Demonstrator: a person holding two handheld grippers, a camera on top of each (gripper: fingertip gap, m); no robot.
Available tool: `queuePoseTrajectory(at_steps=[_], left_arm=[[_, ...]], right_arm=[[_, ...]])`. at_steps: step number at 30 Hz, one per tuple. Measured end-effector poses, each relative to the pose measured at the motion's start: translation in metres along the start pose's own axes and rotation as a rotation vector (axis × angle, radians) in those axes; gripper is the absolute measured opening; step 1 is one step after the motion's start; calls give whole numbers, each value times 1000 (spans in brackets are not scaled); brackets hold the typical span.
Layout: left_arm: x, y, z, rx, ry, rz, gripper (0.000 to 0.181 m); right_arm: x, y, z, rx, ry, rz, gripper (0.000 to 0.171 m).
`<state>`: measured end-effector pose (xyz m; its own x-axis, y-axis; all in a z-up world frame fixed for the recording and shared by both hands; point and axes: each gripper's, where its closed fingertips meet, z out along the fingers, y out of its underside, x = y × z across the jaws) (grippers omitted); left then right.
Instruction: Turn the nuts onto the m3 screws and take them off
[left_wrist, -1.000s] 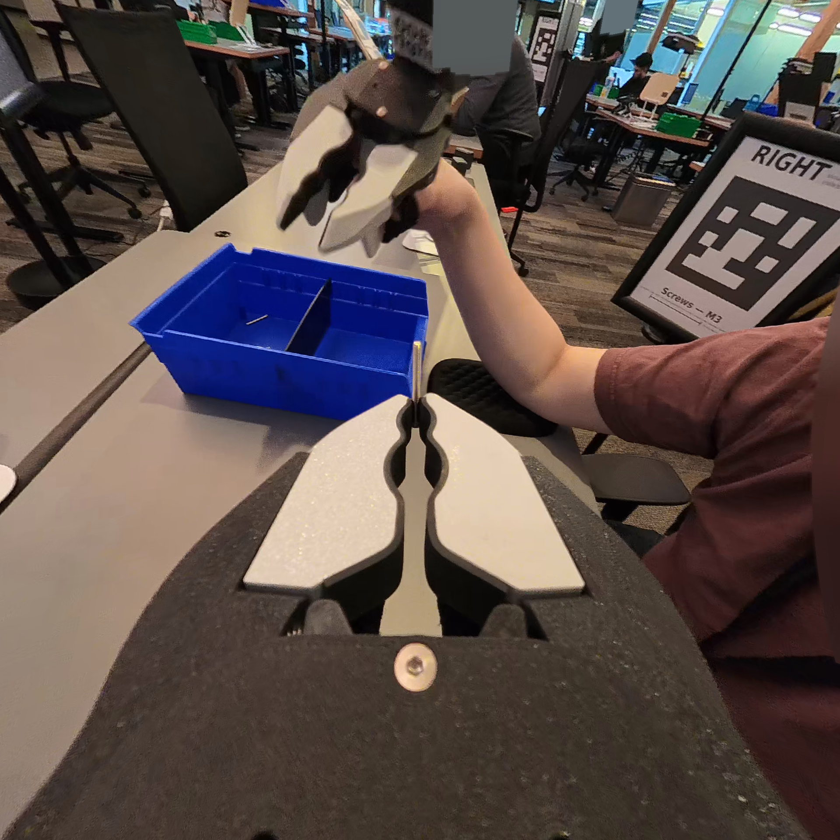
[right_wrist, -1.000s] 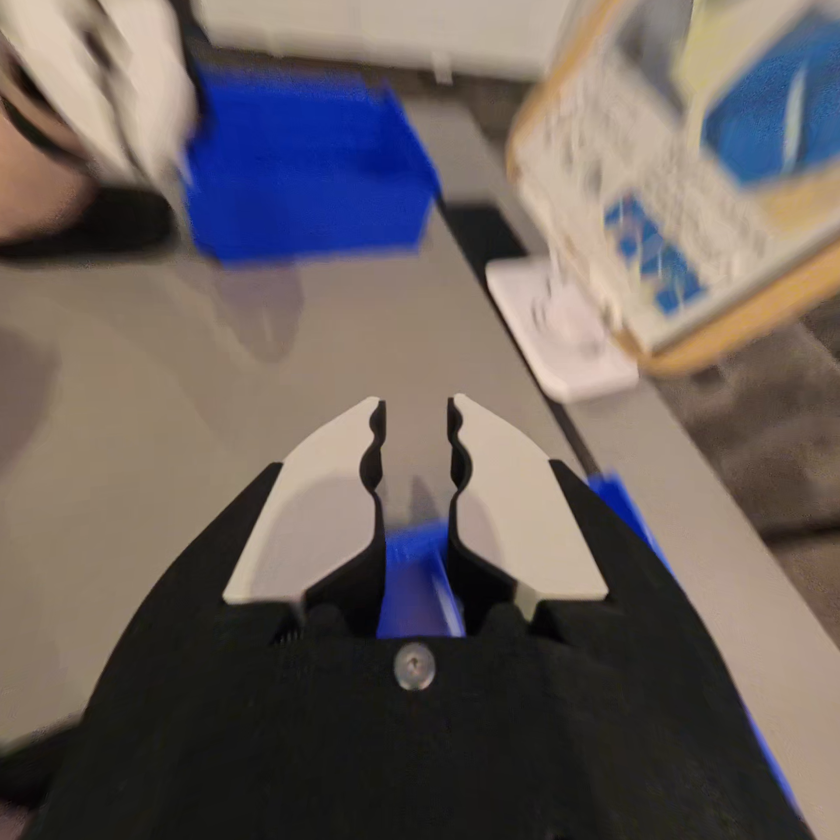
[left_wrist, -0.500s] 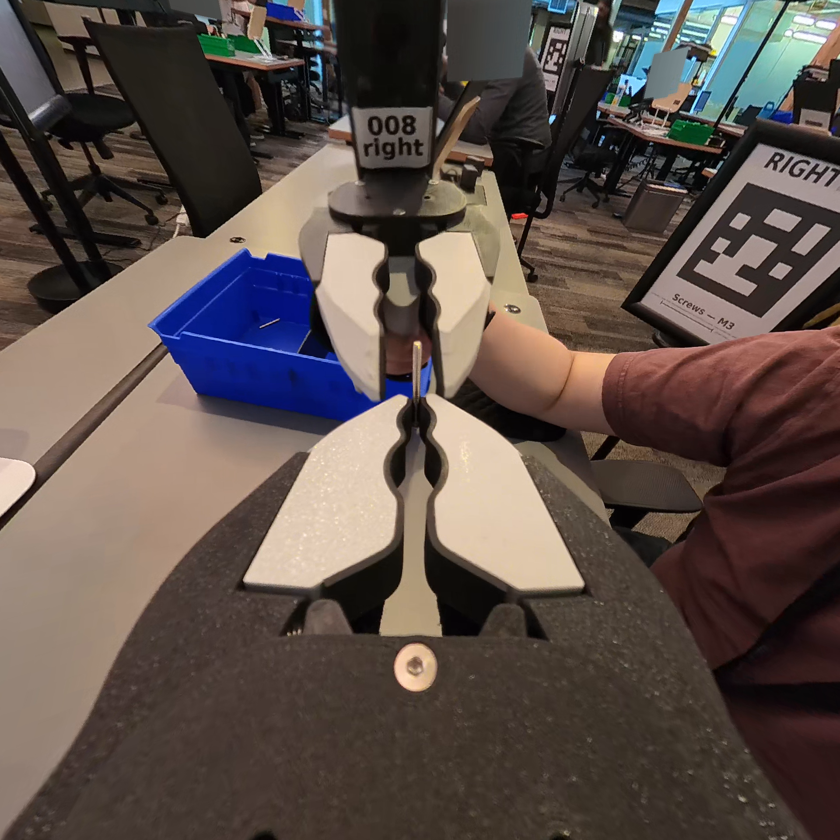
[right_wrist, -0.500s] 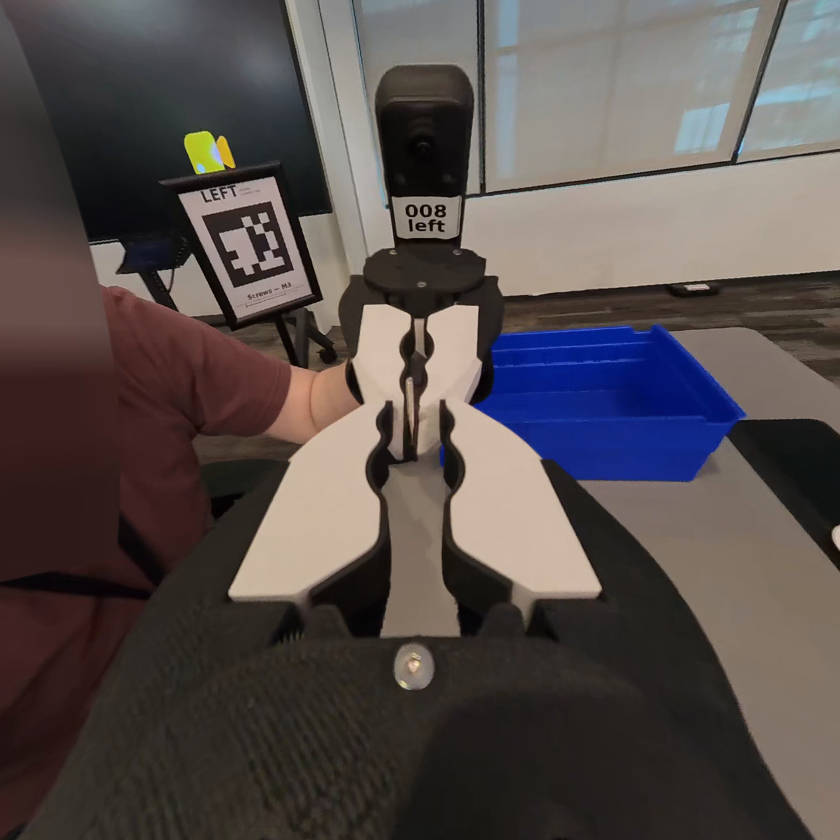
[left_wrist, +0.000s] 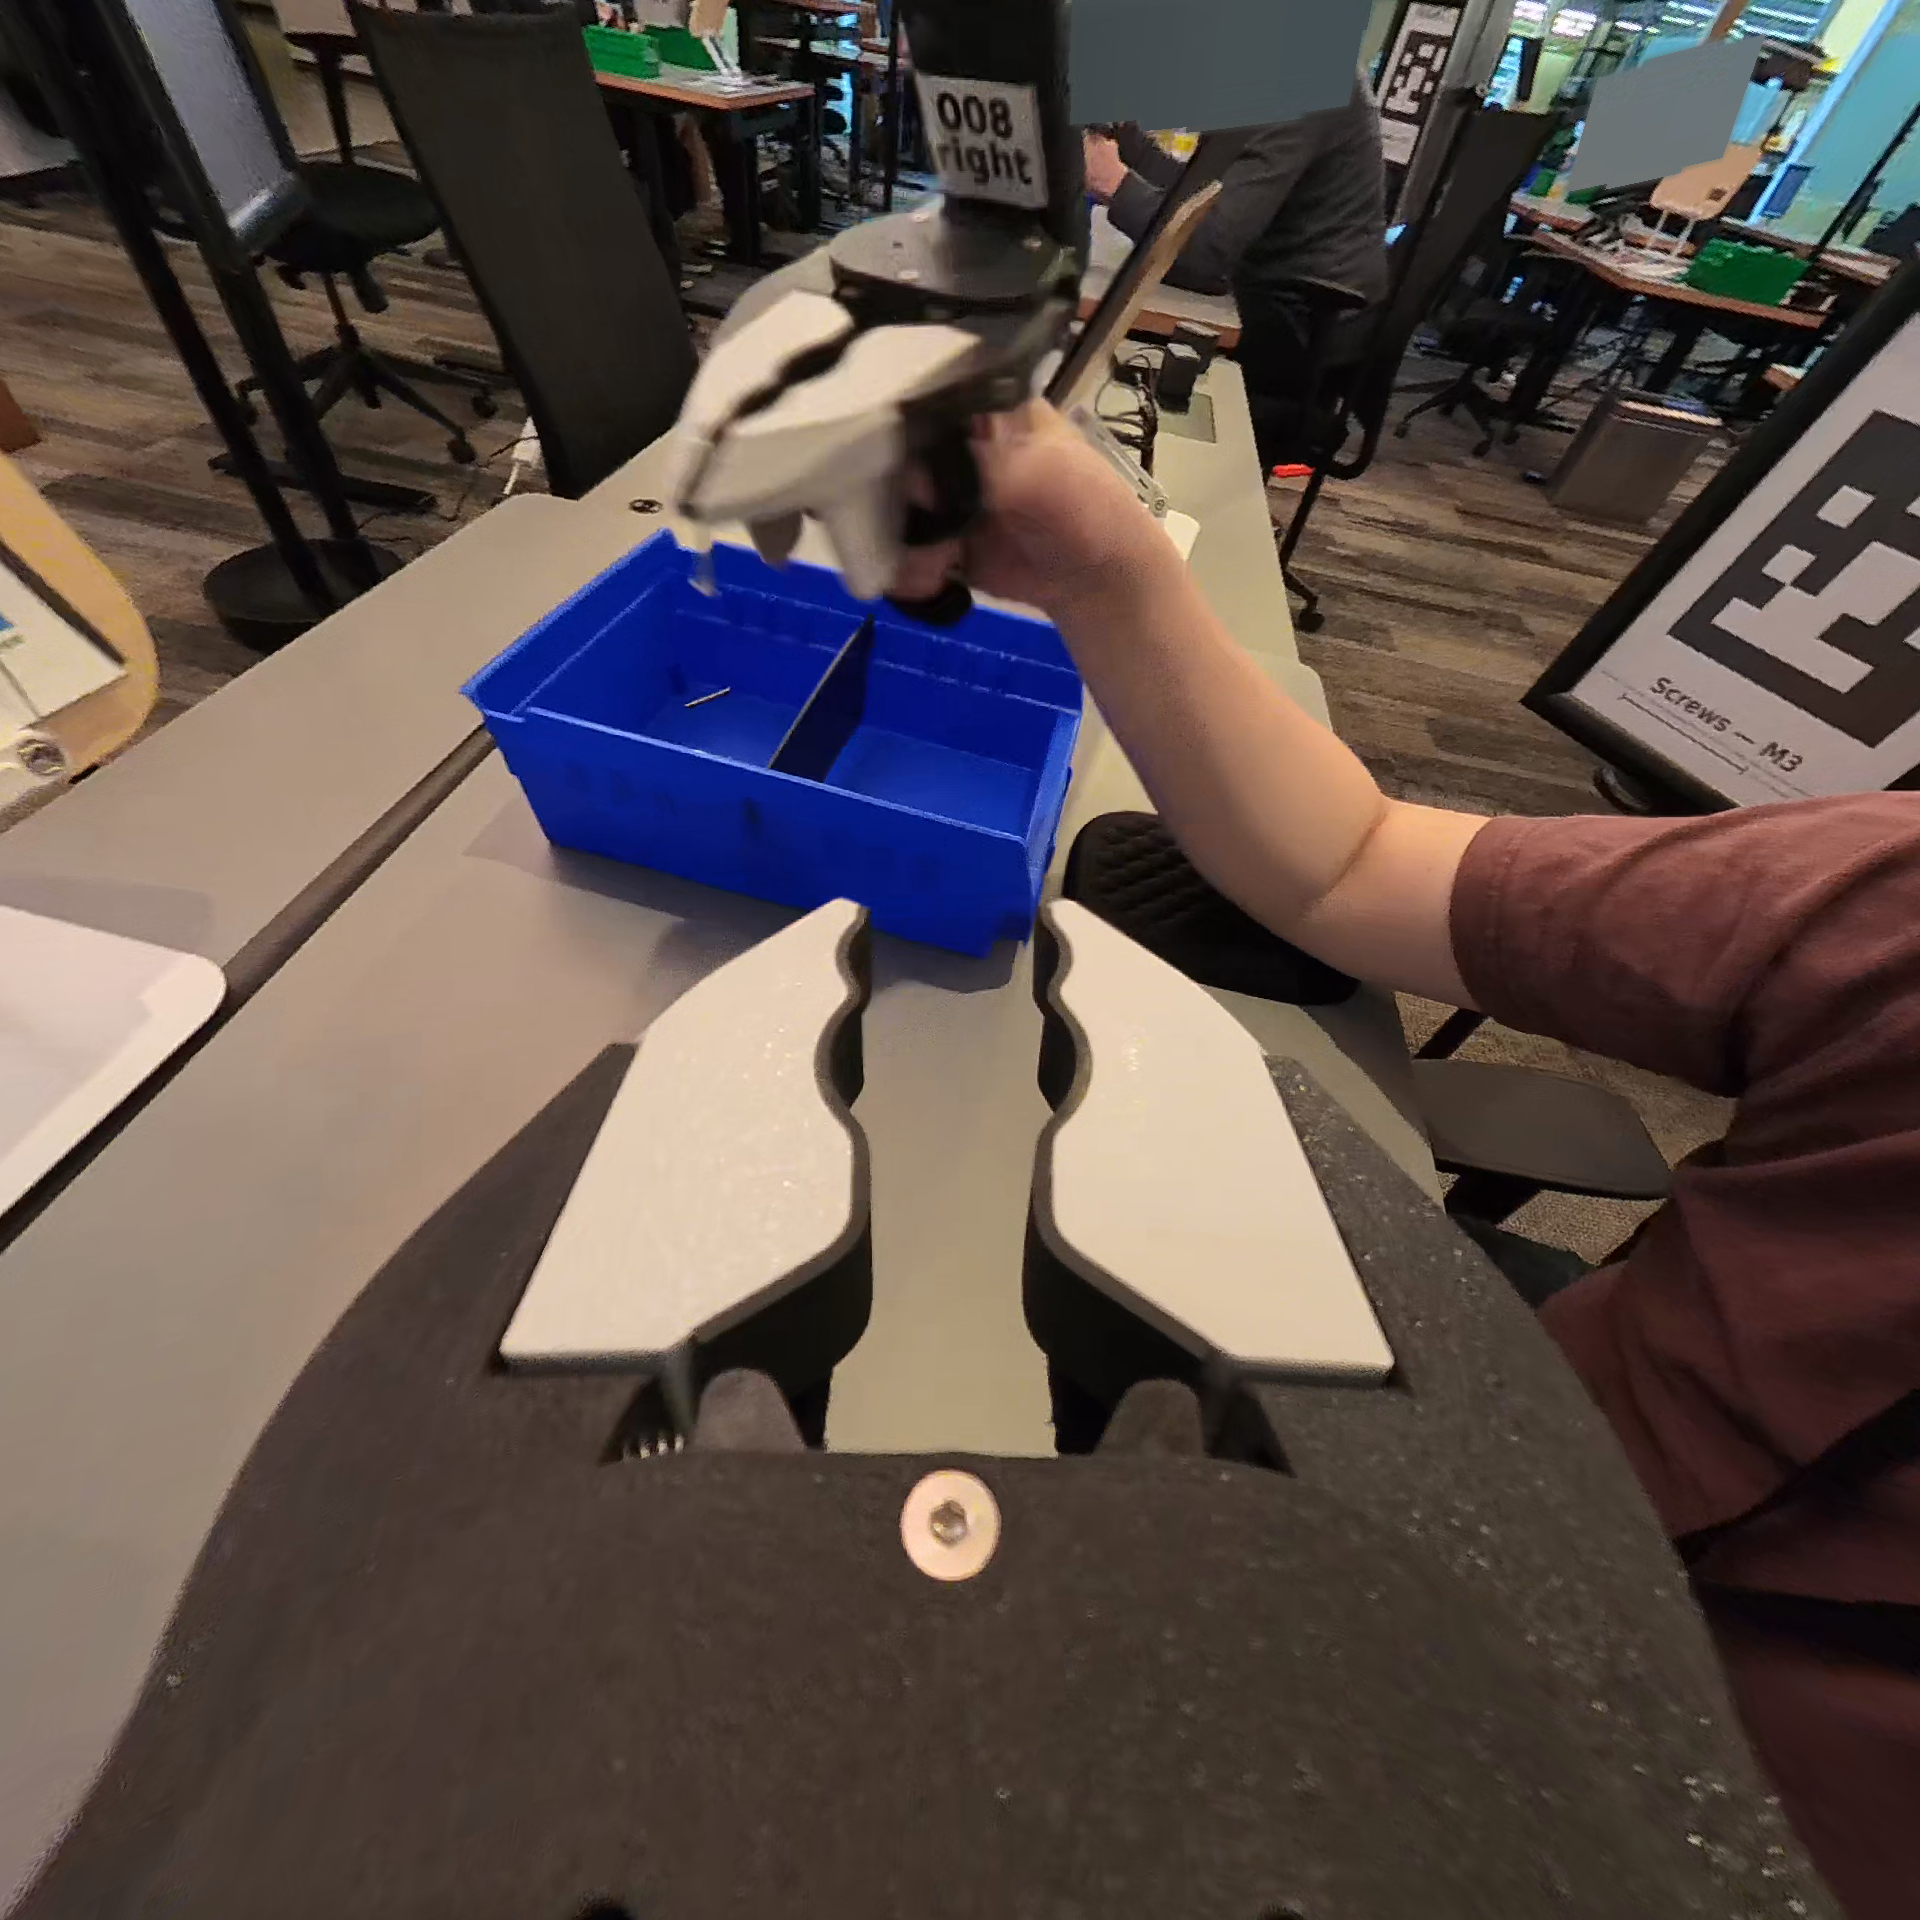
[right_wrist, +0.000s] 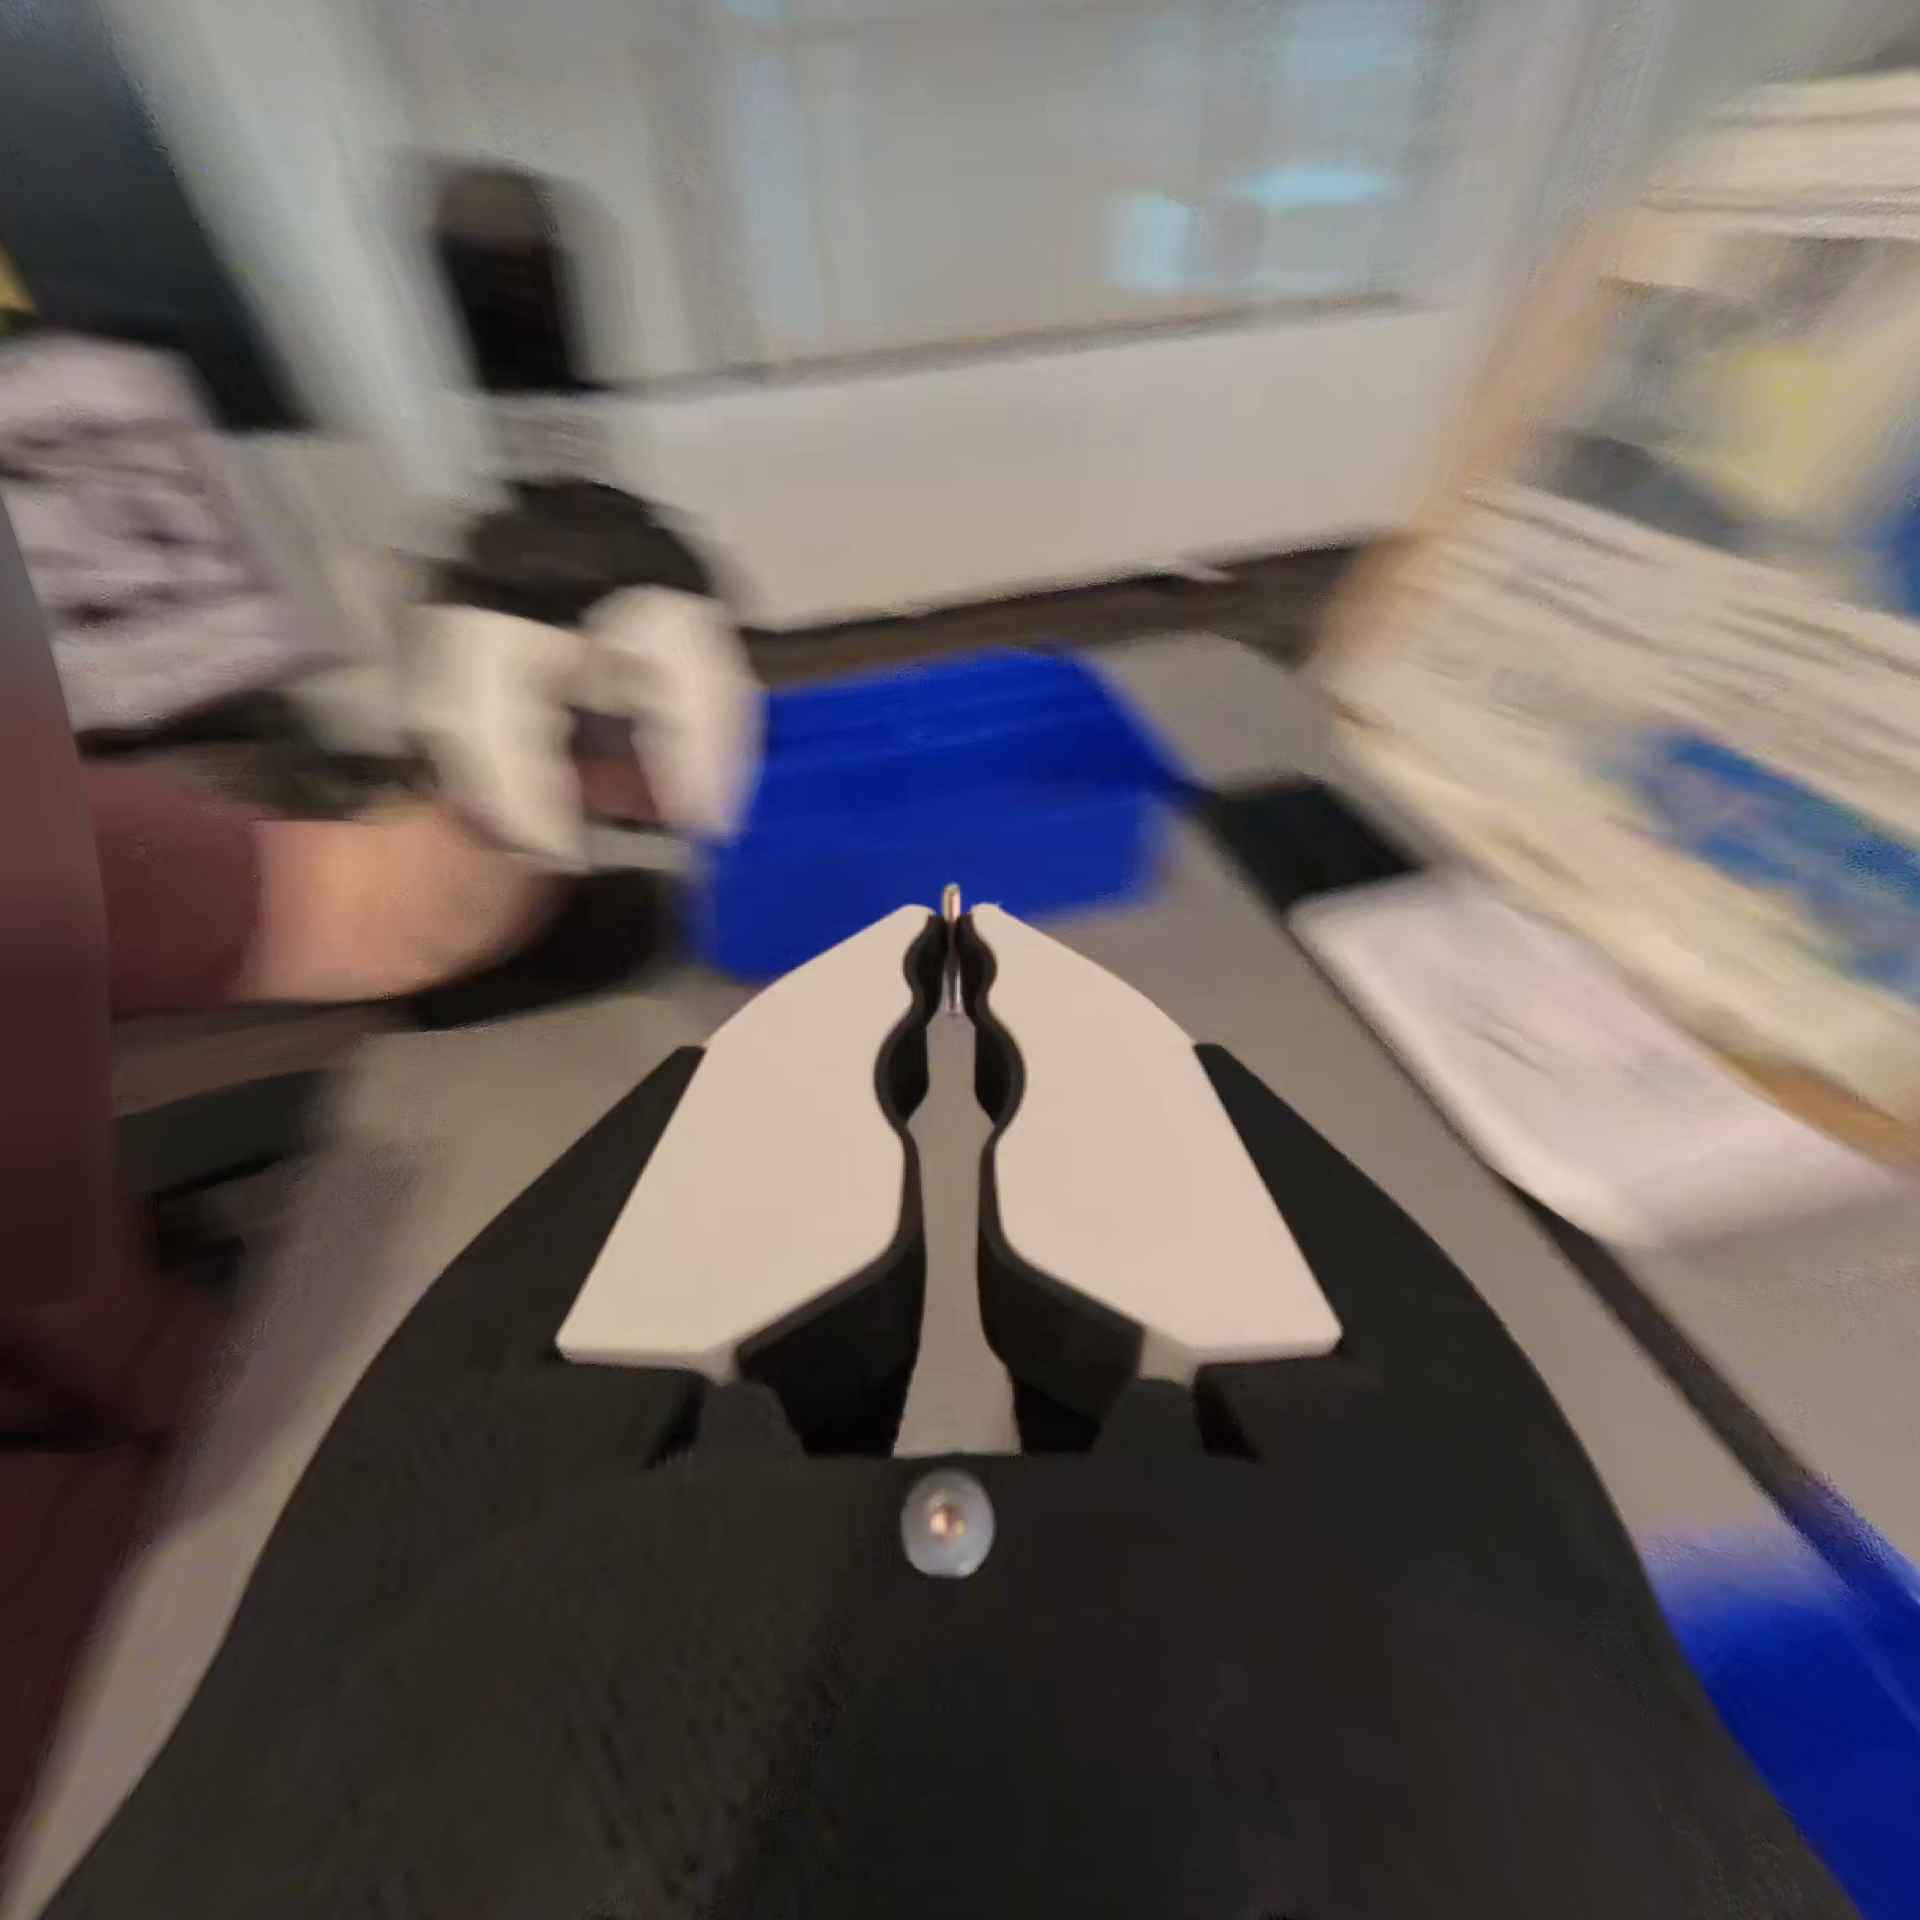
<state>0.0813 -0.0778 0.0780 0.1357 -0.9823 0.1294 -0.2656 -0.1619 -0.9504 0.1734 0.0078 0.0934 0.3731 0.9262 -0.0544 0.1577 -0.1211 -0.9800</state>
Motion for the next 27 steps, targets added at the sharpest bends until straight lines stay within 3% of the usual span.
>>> queuePoseTrajectory(at_steps=[3, 5, 10, 12, 14, 18, 21, 27], left_arm=[[-7, 1, -8, -24, -31, -12, 29], [-10, 3, -12, -48, -49, -13, 29], [-19, 8, -21, -95, -79, -40, 29], [-23, 13, -22, -114, -86, -69, 29], [-26, 18, -22, -146, -88, -90, 29], [-41, 26, -36, -201, -162, -95, 28], [-67, 38, -64, -283, -314, -92, 26], [-126, 108, -143, -609, -651, -275, 24]], right_arm=[[134, 74, -86, -381, 697, -7, 3], [169, 123, -126, -618, 856, 65, 3], [188, 187, -142, -819, 892, 266, 4], [191, 200, -150, -902, 930, 264, 5], [194, 204, -148, -908, 932, 267, 16], [195, 186, -144, -815, 940, 245, 22], [193, 163, -142, -739, 960, 189, 22], [186, 139, -132, -704, 970, 88, 22]])
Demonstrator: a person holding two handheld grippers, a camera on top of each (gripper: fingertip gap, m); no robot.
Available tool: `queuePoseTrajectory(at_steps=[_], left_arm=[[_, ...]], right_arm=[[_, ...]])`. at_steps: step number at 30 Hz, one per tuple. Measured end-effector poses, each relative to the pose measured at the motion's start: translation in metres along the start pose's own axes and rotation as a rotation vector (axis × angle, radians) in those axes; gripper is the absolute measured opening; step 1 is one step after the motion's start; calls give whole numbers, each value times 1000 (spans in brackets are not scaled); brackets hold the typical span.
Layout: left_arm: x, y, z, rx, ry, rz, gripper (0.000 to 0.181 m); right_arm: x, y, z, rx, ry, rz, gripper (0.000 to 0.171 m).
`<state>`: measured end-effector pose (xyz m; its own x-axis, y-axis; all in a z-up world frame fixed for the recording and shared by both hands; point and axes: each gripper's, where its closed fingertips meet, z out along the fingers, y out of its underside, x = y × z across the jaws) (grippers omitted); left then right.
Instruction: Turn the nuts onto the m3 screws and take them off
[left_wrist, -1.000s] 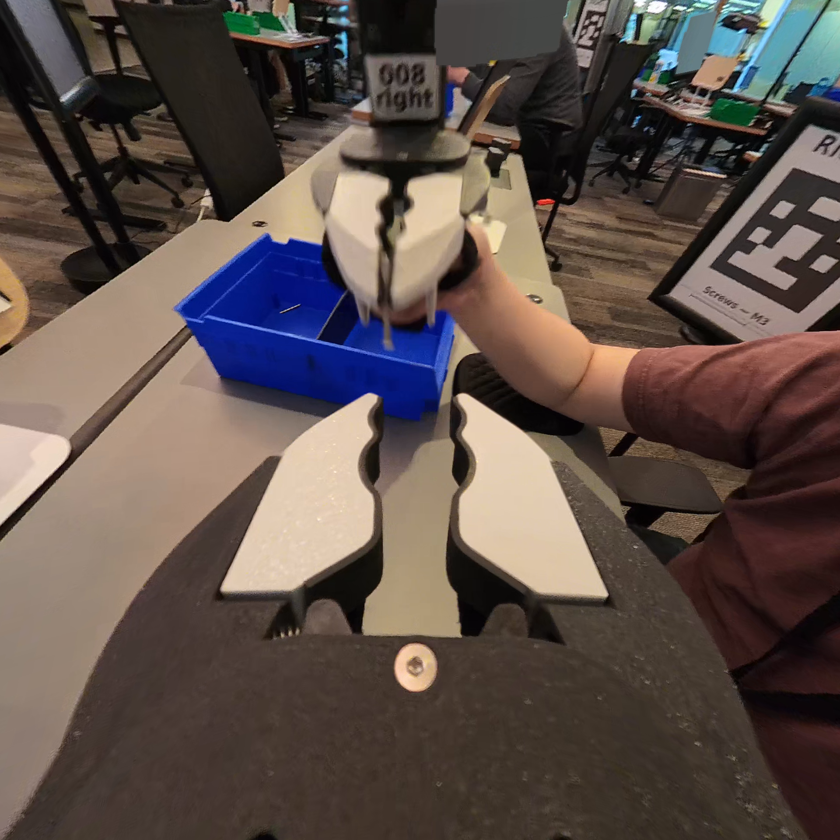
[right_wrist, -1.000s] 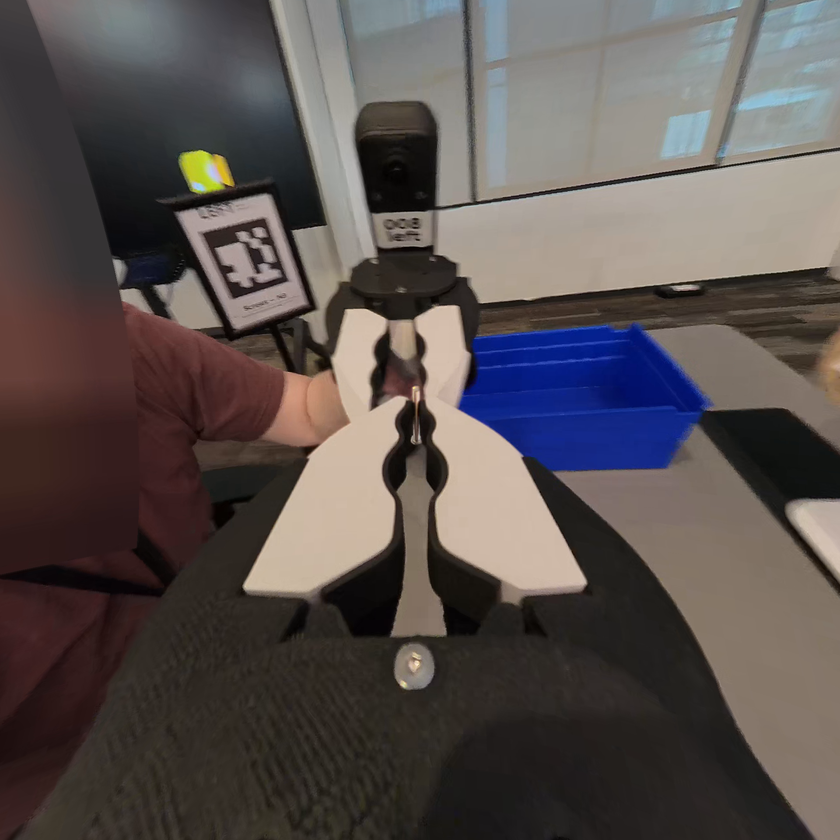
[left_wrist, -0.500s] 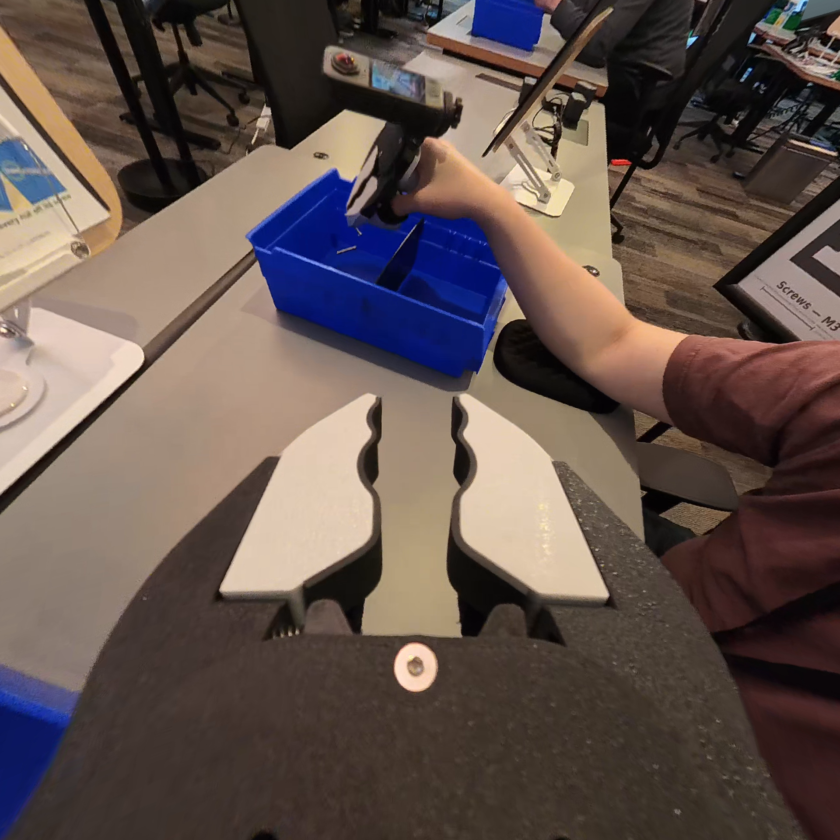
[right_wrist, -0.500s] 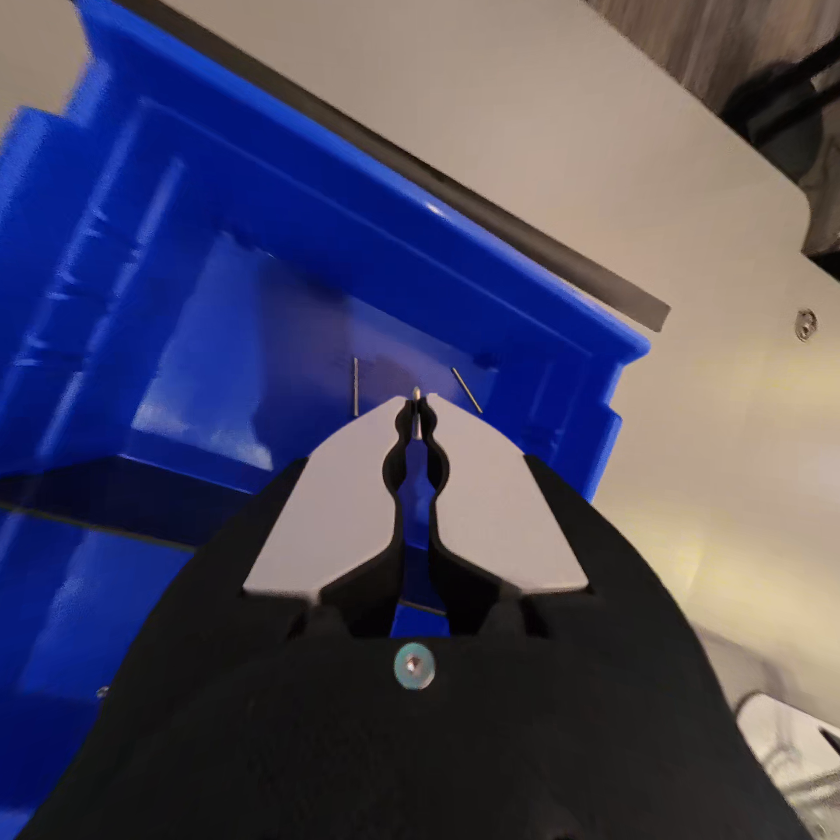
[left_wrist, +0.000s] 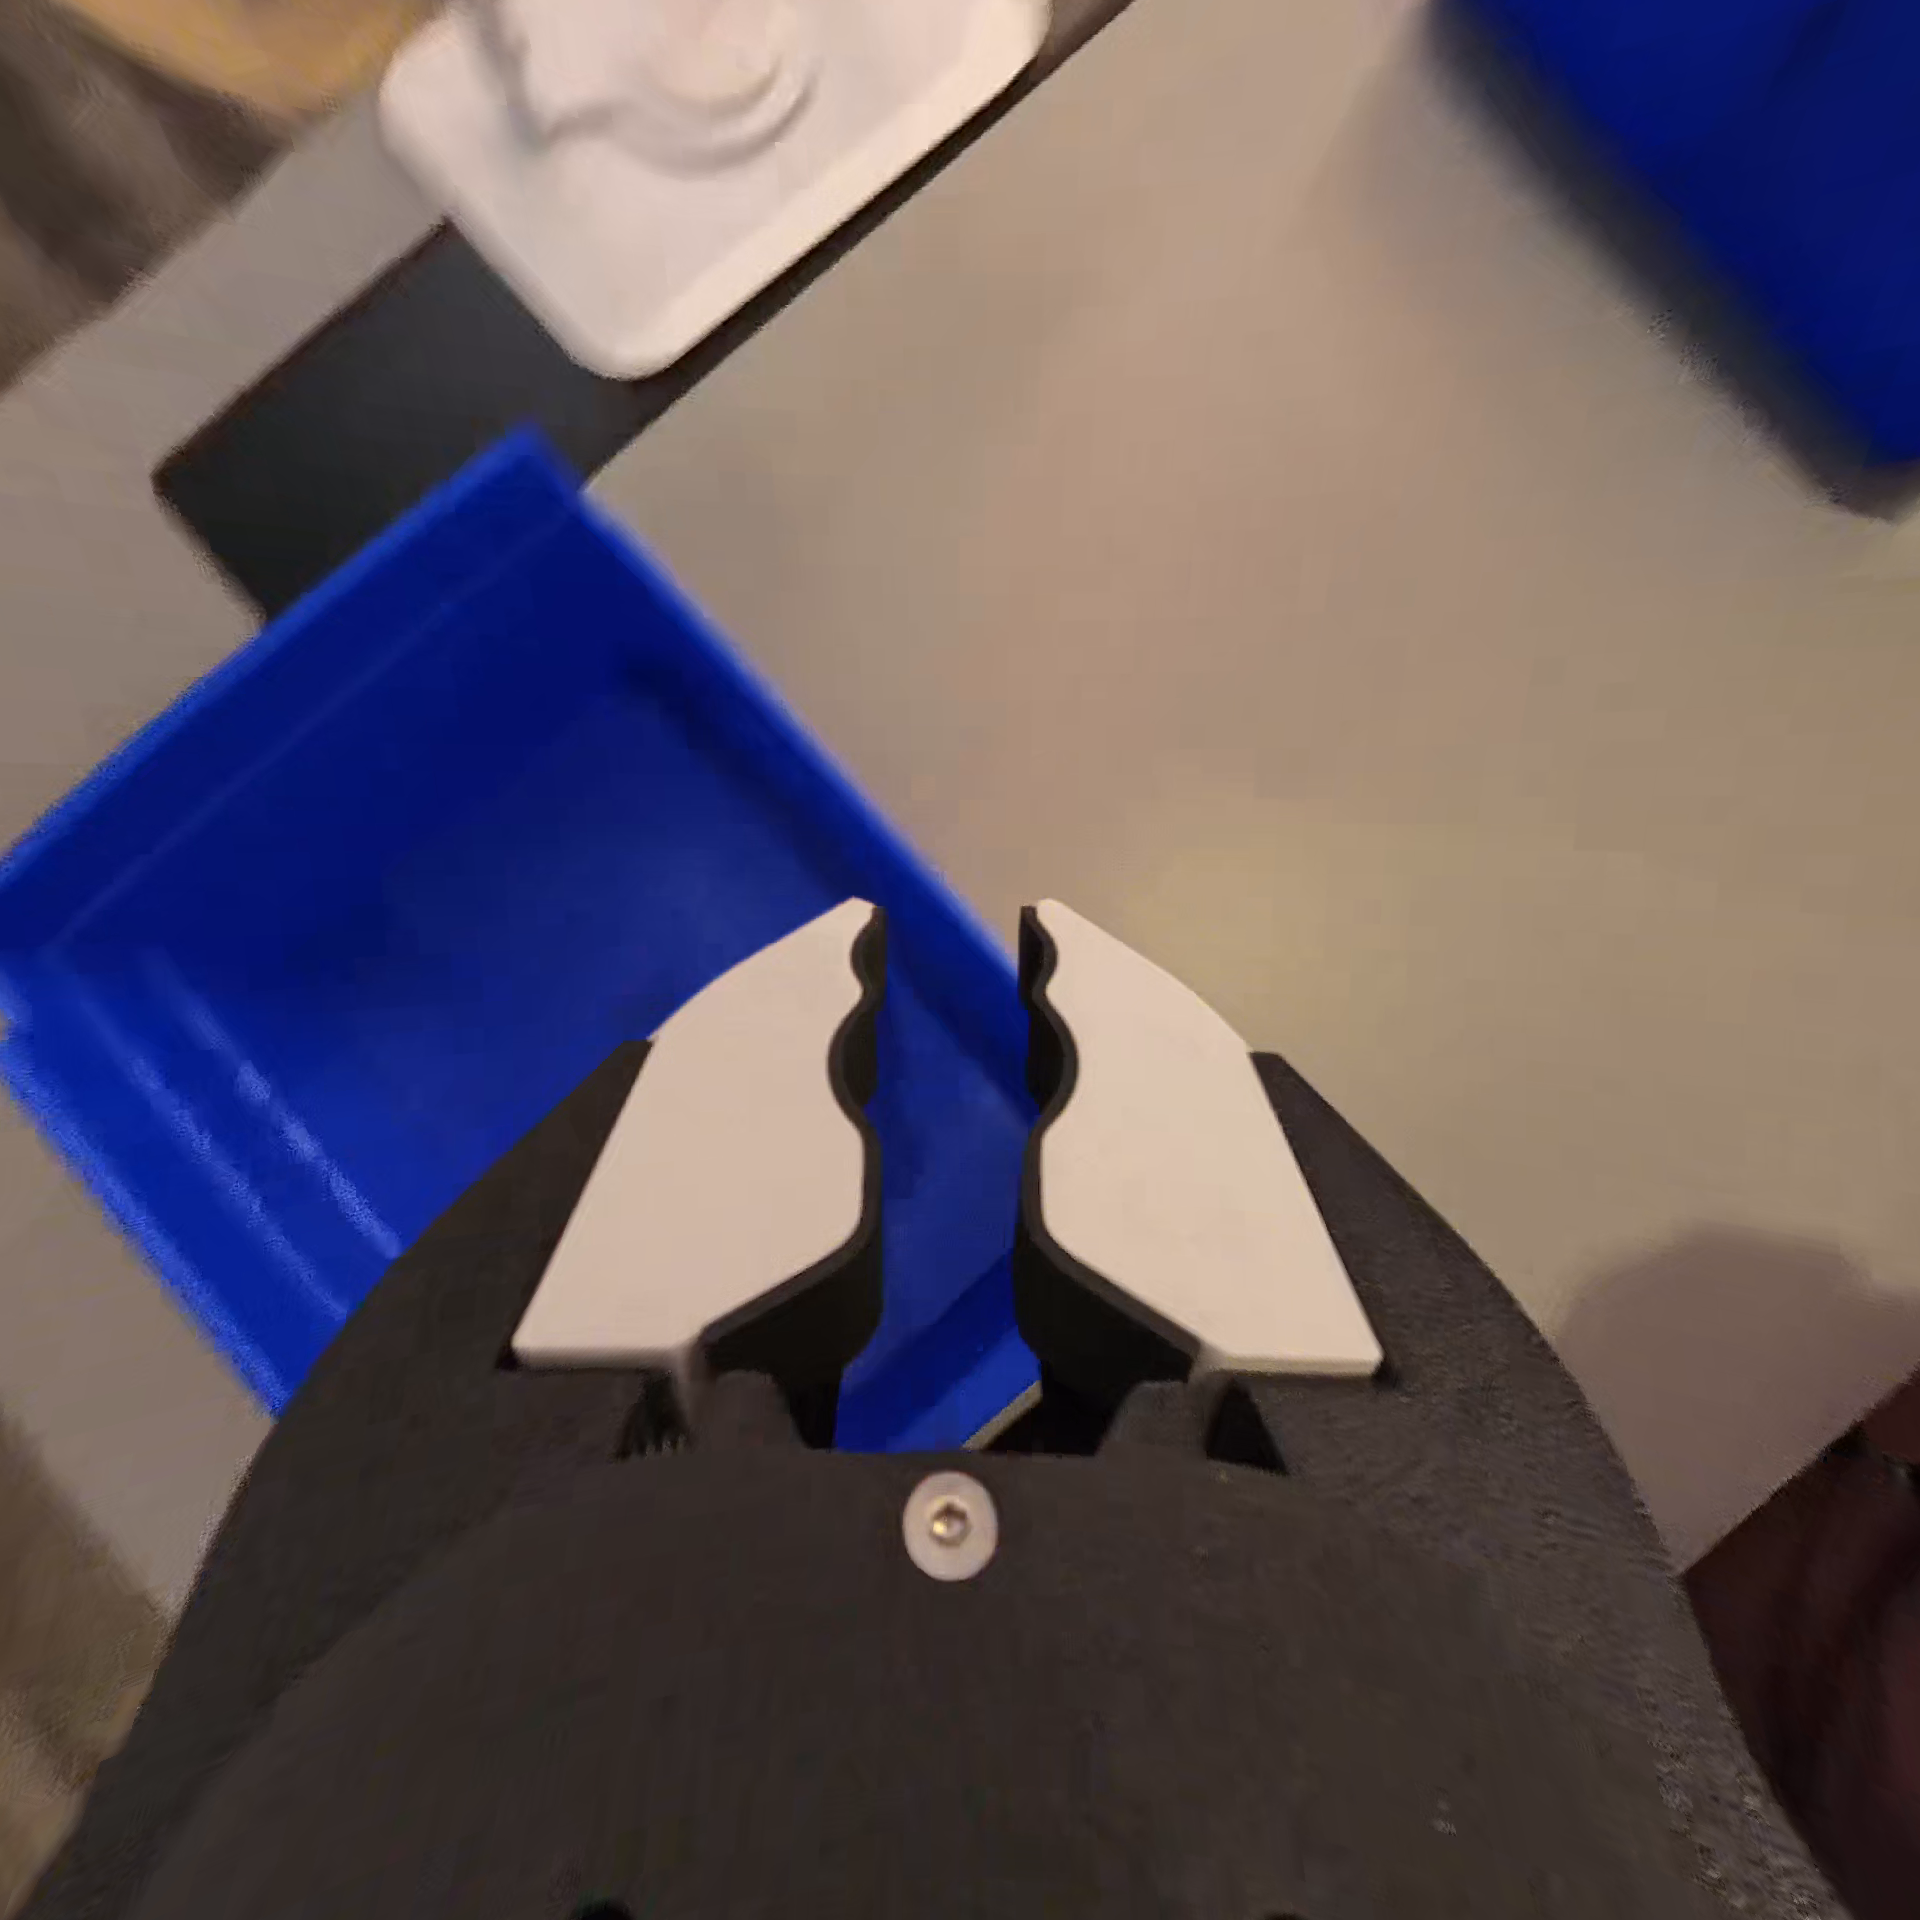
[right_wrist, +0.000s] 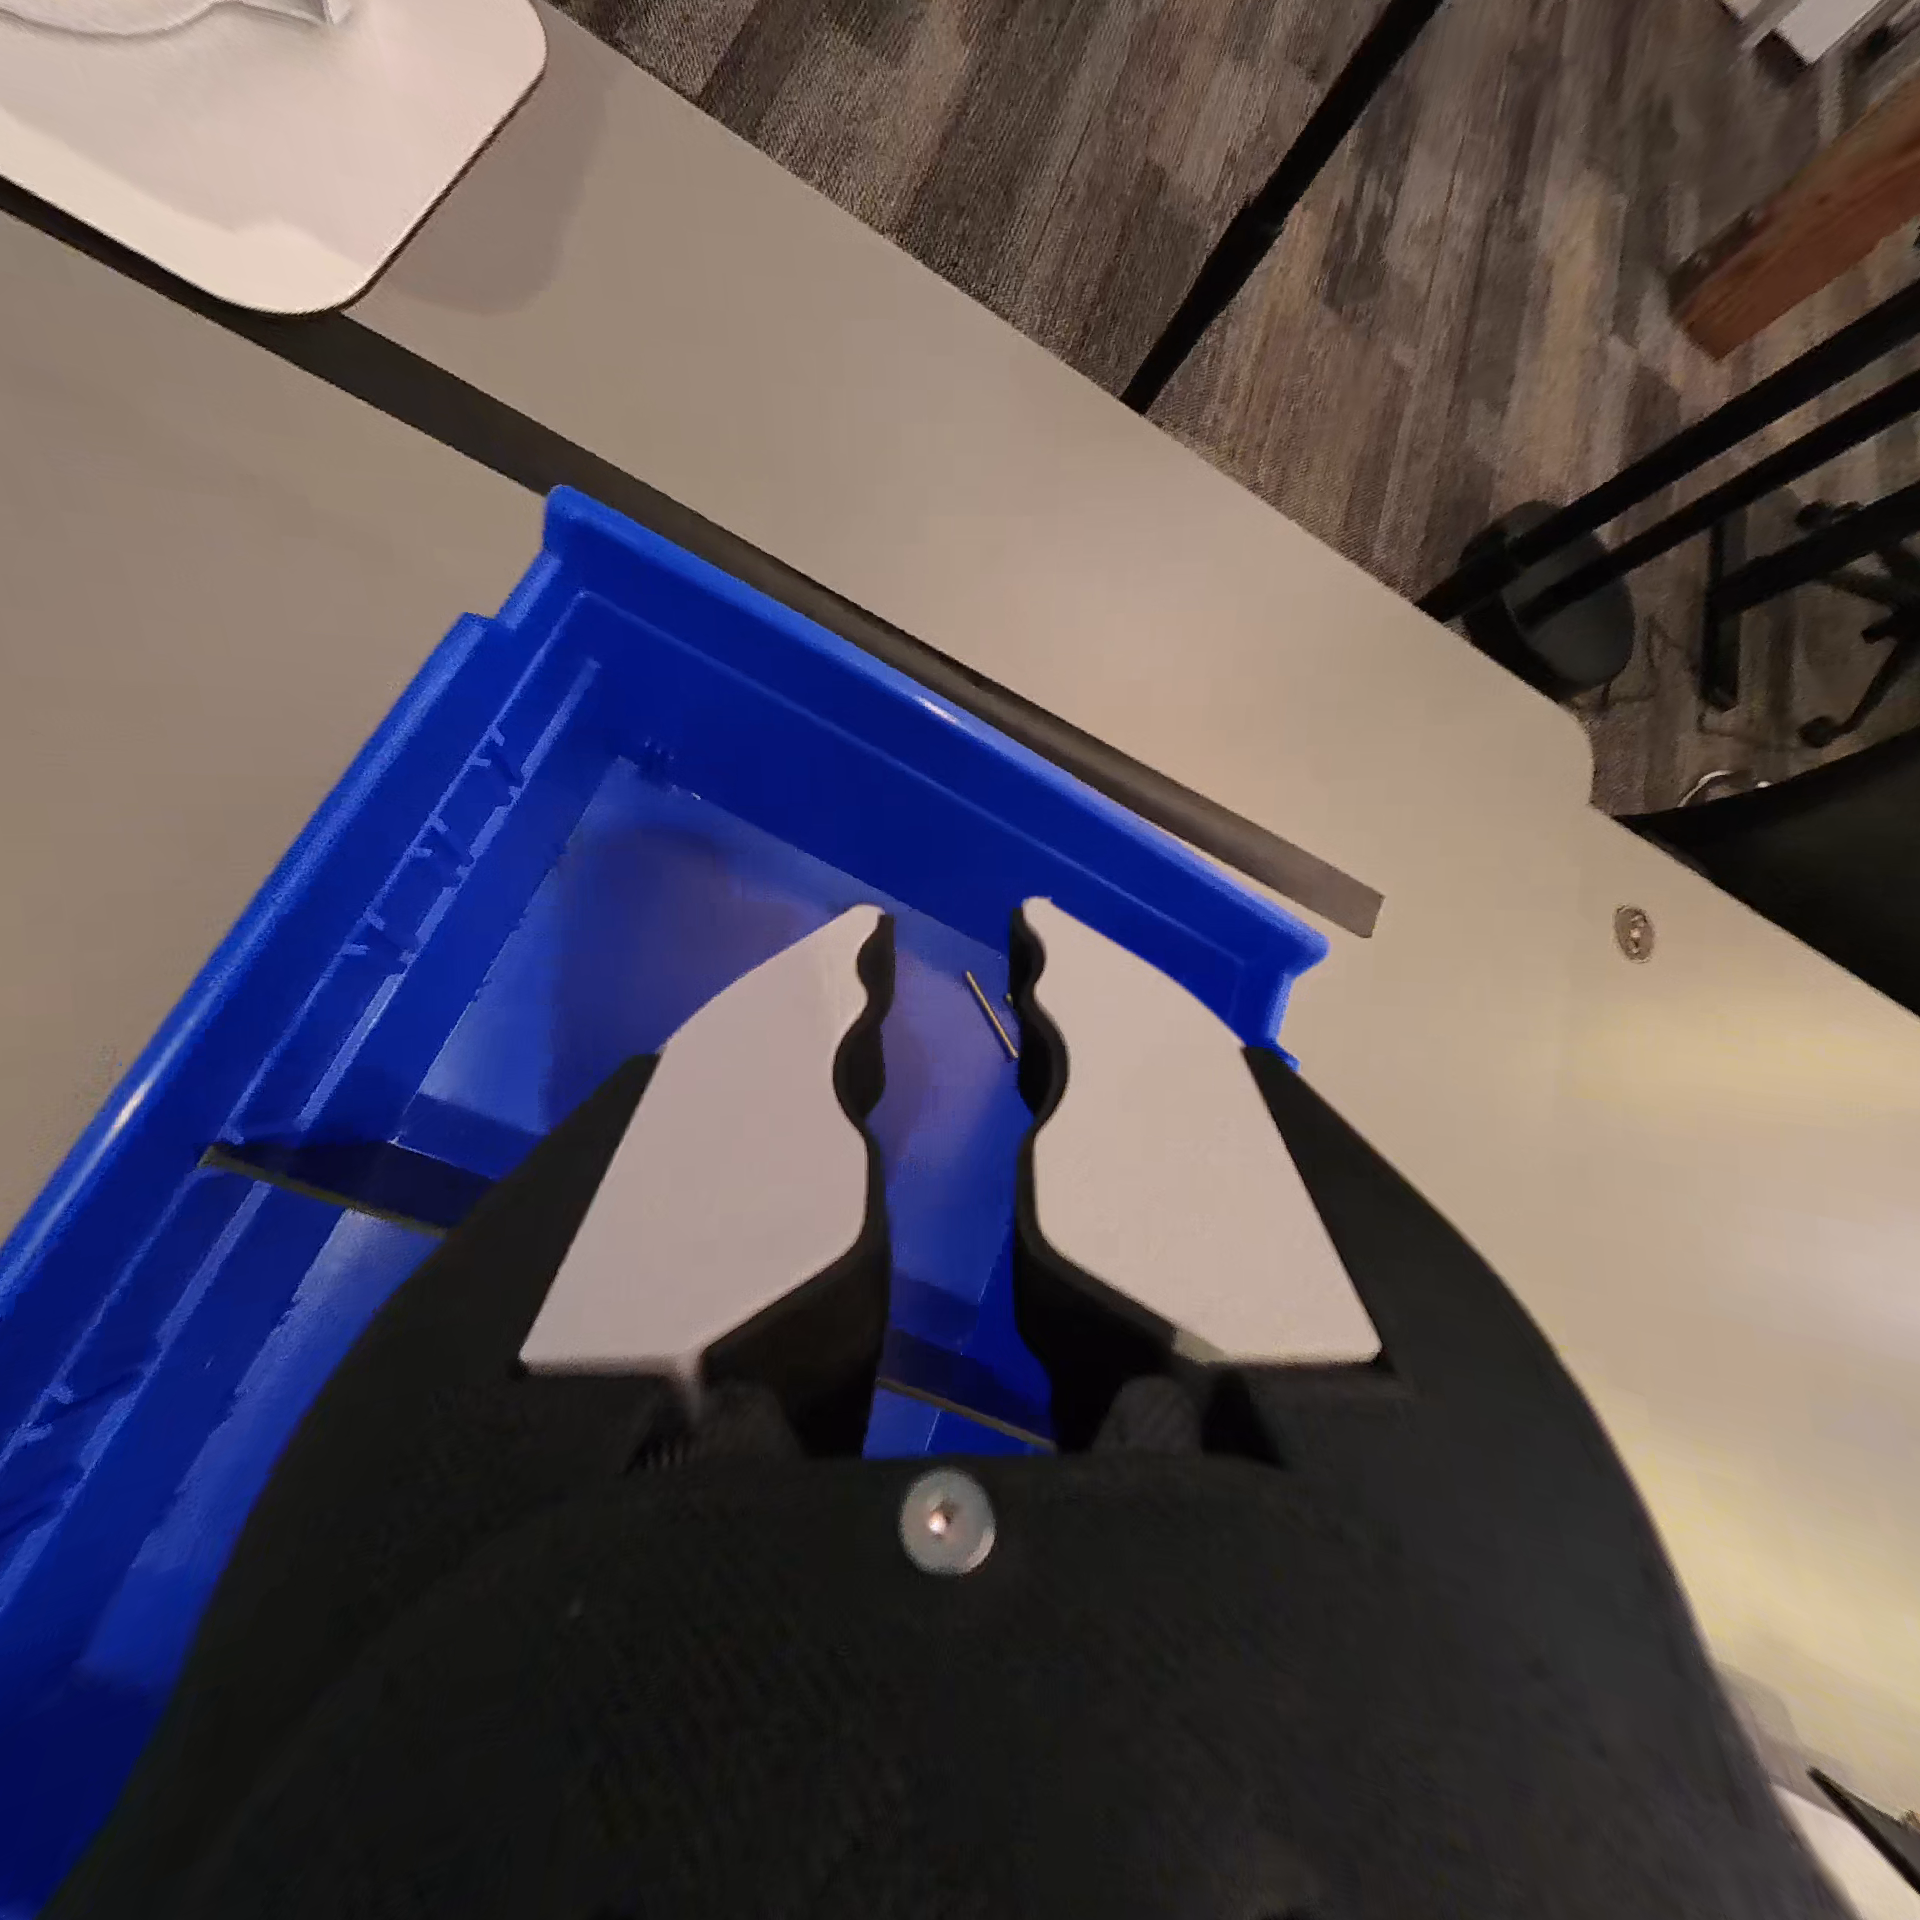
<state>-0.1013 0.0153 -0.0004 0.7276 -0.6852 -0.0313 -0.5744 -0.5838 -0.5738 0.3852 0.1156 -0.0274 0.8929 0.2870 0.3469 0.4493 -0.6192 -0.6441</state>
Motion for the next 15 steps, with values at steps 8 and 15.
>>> queuePoseTrajectory(at_steps=[8, 15], left_arm=[[-66, 56, 73, -267, -69, -279, 20], [-51, 71, 107, -362, 33, -351, 15]], right_arm=[[-13, -4, -2, -20, 22, -101, 25], [-11, 3, 4, -57, 30, -112, 29]])
